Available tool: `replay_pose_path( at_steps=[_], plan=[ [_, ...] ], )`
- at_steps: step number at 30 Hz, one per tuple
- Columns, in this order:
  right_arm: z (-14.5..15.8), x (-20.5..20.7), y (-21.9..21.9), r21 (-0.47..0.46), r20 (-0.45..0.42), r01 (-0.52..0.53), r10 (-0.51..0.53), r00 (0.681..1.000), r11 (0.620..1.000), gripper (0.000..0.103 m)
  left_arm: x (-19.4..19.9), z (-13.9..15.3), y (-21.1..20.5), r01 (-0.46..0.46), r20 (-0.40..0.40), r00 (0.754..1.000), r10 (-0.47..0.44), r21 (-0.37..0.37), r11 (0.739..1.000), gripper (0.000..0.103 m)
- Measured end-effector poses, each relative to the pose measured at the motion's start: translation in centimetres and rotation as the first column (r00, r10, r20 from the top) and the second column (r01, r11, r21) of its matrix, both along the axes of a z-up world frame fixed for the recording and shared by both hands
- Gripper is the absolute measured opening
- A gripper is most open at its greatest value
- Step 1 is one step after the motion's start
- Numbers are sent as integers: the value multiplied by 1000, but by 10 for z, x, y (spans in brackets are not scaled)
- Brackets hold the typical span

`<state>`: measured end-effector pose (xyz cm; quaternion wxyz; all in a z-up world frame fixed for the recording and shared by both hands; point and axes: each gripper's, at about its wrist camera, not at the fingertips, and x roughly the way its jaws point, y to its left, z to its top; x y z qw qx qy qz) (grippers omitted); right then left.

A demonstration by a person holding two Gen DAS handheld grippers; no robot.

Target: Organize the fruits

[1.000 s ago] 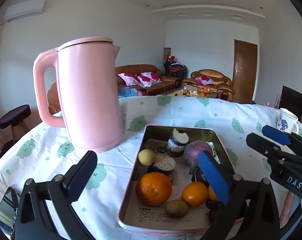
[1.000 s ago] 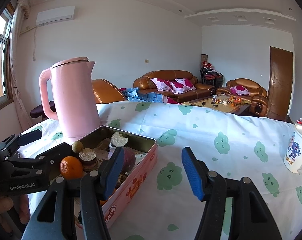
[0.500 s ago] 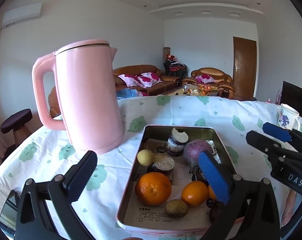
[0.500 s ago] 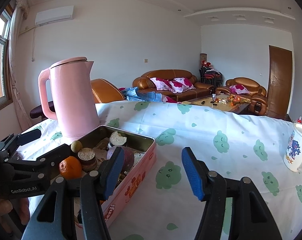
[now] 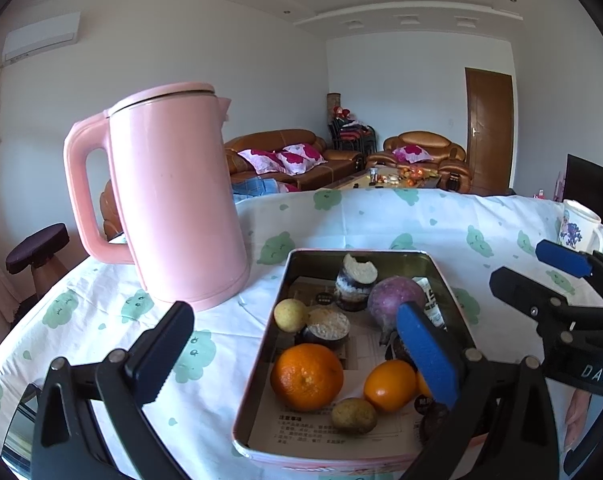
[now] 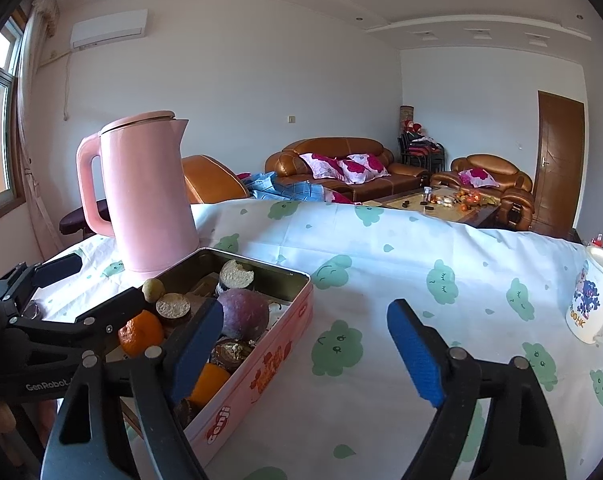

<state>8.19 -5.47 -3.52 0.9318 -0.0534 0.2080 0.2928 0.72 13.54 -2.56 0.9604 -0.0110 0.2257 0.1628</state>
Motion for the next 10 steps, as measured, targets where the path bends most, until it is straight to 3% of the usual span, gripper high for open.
replay_pose_path(
  at_steps=[10],
  plan=[
    [-1,1,-2,7,-15,6,-6,1000,1000,85,1,-1,3,10,-1,1000,-10,-18,1000,103]
  ],
)
